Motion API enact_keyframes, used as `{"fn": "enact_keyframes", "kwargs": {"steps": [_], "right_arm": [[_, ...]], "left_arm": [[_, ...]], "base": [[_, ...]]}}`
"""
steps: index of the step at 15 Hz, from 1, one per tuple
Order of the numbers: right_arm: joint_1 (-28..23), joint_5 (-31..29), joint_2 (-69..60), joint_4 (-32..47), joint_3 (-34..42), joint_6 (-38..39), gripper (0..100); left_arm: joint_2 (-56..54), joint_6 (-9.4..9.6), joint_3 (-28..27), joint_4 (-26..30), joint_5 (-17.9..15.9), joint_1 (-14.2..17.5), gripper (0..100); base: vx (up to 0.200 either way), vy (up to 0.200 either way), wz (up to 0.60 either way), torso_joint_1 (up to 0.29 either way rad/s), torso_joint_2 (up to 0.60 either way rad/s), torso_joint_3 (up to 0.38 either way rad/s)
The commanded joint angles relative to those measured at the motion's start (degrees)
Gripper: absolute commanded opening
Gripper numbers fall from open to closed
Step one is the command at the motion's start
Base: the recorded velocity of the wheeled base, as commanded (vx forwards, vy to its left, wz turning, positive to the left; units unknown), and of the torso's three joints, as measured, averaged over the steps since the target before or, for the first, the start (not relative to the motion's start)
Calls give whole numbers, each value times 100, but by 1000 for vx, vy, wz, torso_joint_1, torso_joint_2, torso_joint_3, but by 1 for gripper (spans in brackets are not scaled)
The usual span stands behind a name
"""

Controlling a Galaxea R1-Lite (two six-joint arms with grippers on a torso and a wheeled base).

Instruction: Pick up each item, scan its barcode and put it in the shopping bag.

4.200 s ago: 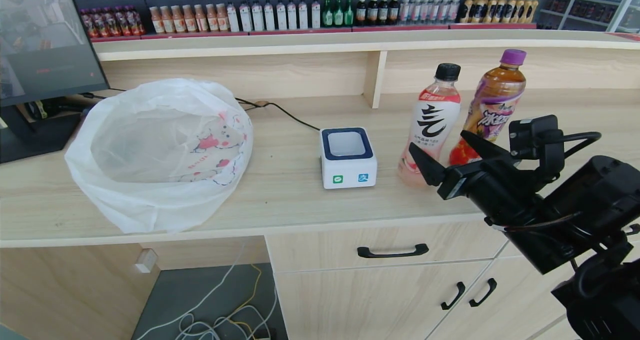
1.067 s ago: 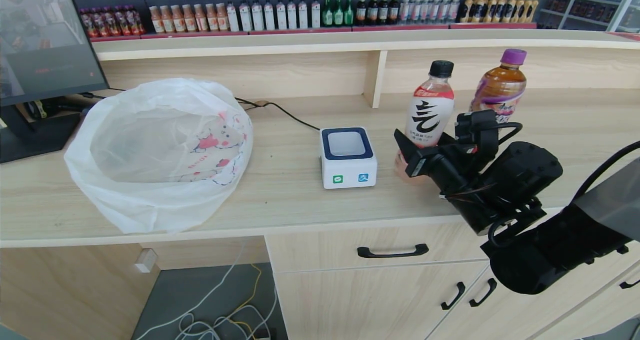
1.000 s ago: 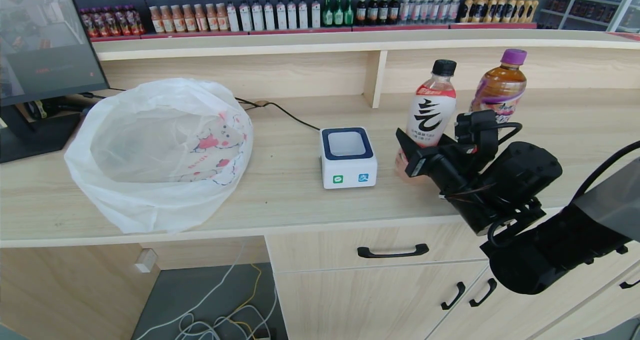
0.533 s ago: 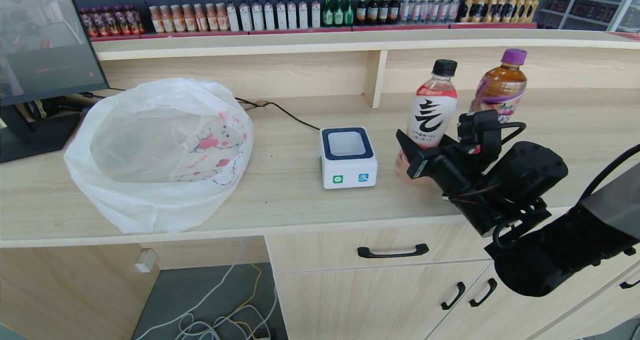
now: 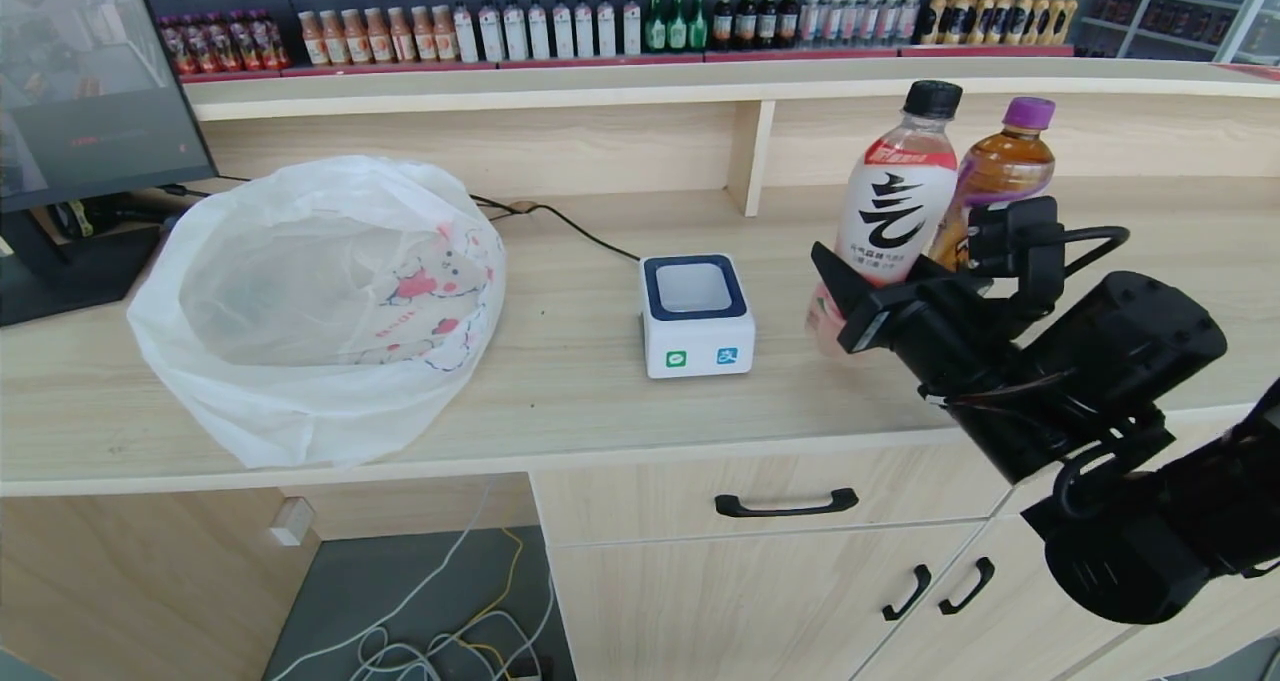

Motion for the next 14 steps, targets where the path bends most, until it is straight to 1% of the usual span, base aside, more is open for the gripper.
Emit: {"fn": "enact_keyframes", "kwargs": {"steps": [1,5,7,14], "right_arm": [[325,10,-713,-6,452,-43,0],[624,1,-1425,-6,1138,-52,0],[817,1,-1627,-6,1357,-61,0],[879,1,-2497,-6,2271,-25,0]], "left_arm": [[-1,-1,0,-1,0,0,100],[-1,-1,0,-1,0,0,100],[-1,-1,0,-1,0,0,100],[-1,-1,0,-1,0,0,100]], "base": [[0,0,0,0,0,0],[0,0,0,0,0,0],[0,0,0,0,0,0],[0,0,0,0,0,0]]}}
